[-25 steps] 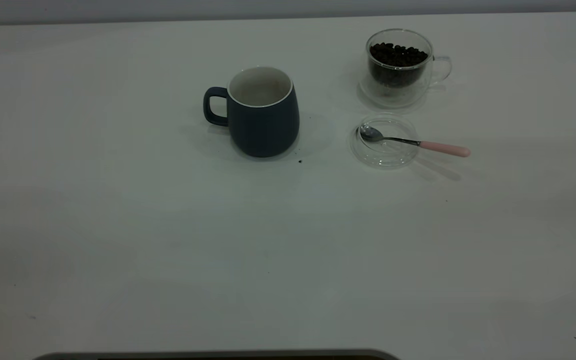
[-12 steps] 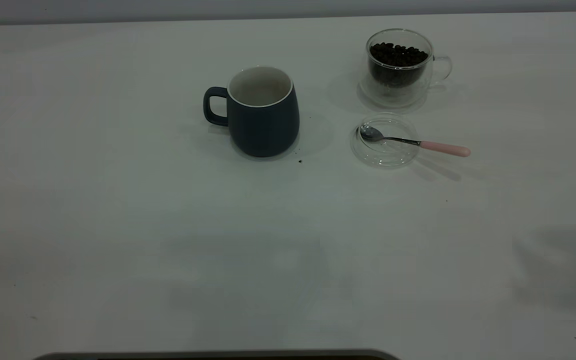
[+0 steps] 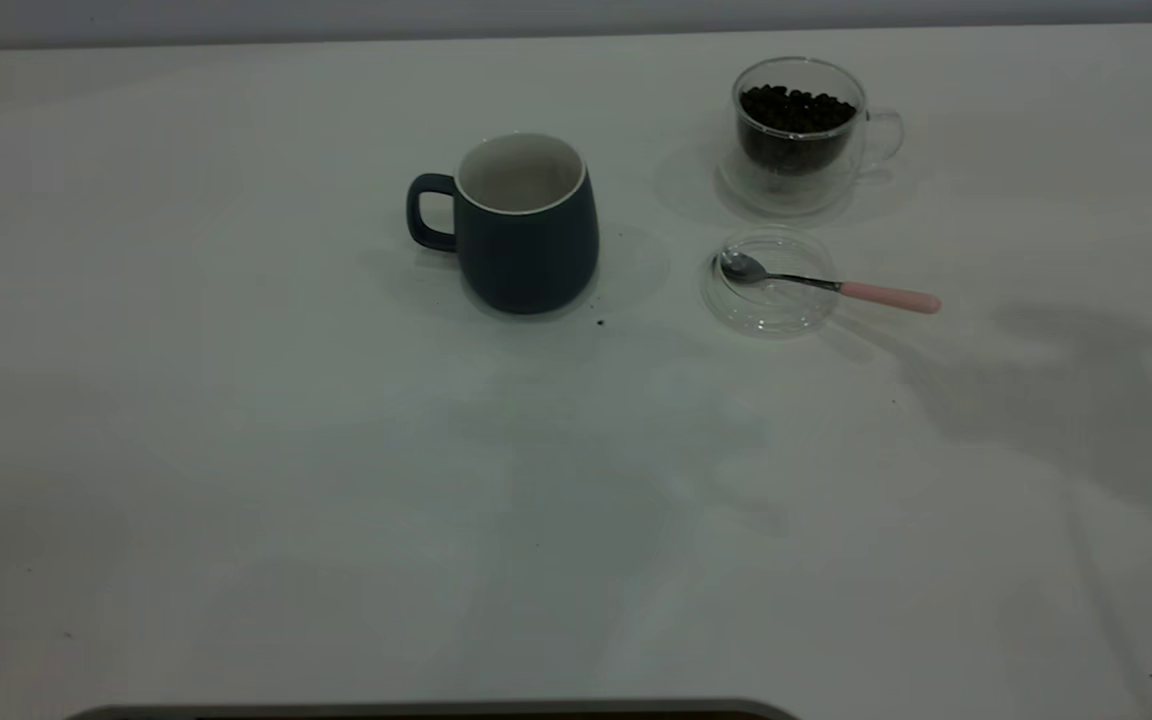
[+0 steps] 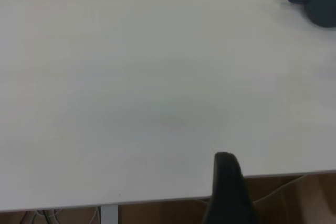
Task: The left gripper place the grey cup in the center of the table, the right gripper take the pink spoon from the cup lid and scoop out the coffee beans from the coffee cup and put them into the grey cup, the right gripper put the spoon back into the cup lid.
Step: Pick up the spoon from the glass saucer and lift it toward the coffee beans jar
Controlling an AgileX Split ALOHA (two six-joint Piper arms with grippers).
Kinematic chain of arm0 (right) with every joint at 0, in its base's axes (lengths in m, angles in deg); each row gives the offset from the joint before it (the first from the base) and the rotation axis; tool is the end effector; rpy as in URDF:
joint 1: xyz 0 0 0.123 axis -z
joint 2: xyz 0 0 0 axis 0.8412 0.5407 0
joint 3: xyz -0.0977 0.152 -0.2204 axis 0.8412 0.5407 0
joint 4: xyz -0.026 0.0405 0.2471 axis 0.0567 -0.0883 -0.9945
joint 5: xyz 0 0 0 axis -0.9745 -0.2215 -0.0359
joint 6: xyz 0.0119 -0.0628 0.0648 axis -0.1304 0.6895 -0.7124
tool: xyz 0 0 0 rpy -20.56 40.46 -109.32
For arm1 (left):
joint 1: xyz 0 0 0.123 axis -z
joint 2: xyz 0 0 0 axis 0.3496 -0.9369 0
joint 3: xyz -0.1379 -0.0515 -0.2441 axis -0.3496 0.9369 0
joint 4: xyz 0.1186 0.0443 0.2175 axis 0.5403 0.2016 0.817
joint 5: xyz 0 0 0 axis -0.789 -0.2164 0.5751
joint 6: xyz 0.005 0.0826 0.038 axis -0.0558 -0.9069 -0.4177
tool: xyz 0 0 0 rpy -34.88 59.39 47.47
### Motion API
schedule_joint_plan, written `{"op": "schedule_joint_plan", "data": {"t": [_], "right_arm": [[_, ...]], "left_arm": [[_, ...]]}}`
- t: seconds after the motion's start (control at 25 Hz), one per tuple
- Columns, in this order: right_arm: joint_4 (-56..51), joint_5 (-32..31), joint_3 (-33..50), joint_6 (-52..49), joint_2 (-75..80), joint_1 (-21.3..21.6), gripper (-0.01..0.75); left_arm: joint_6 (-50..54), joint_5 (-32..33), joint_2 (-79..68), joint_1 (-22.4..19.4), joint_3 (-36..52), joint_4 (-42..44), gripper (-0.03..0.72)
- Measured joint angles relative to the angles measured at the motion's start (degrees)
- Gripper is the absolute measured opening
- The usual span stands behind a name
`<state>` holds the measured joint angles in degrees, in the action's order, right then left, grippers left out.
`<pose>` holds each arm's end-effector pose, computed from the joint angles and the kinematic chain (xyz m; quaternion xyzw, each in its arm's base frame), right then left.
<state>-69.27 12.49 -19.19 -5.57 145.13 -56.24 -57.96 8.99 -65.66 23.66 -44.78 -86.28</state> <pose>0.2955 0.0369 0.2336 0.1252 0.9245 0.2769 0.2301 -0.0096 -0.0001 0.2671 0.0246 0.8718 -0.0178 0.4888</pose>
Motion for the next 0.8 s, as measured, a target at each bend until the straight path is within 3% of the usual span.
{"op": "schedule_joint_plan", "data": {"t": [0.24,0.48,0.8], "right_arm": [[-18.78,0.66,2.72,15.52,9.45,4.23,0.652],[-48.32,4.42,14.17,43.04,15.42,4.29,0.652],[-53.37,3.79,16.11,50.16,23.68,4.29,0.652]], "left_arm": [[0.0,0.0,0.0,0.0,0.0,0.0,0.565],[0.0,0.0,0.0,0.0,0.0,0.0,0.565],[0.0,0.0,0.0,0.0,0.0,-0.1,0.565]]}}
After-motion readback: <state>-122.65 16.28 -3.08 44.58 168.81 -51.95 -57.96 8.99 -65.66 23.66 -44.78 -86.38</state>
